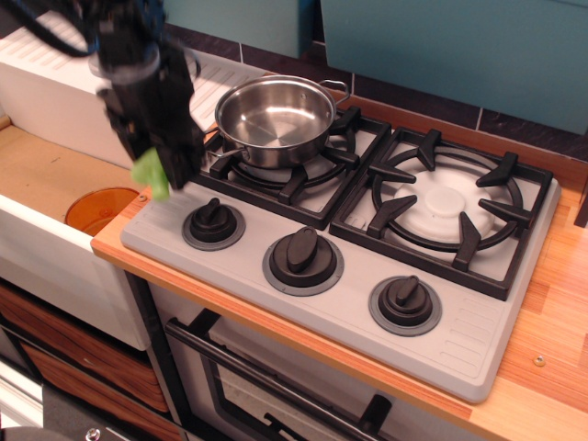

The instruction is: Put cauliflower in pot or pan an put pot or pan on stove

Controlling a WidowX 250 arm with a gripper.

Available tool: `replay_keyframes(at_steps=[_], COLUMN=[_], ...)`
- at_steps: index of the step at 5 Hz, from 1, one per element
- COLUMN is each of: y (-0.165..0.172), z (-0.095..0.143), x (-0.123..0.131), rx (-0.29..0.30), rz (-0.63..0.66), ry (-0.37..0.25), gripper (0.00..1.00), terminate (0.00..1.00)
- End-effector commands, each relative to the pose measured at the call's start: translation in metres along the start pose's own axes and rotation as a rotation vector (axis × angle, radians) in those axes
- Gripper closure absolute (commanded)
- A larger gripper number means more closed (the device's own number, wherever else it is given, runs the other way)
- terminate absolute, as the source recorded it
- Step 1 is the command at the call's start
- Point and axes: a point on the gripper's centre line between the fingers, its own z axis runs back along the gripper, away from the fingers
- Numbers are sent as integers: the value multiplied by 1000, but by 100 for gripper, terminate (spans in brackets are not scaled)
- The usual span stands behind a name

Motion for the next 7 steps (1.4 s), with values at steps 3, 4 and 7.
replay_keyframes(at_steps=[3,4,7], y=[-3,-12,-22], z=[51,35,16], x=[81,90,91], rx=[66,52,26], rz=[21,32,12], ry=[4,-18,-47], gripper=[100,100,0], terminate=[0,0,0])
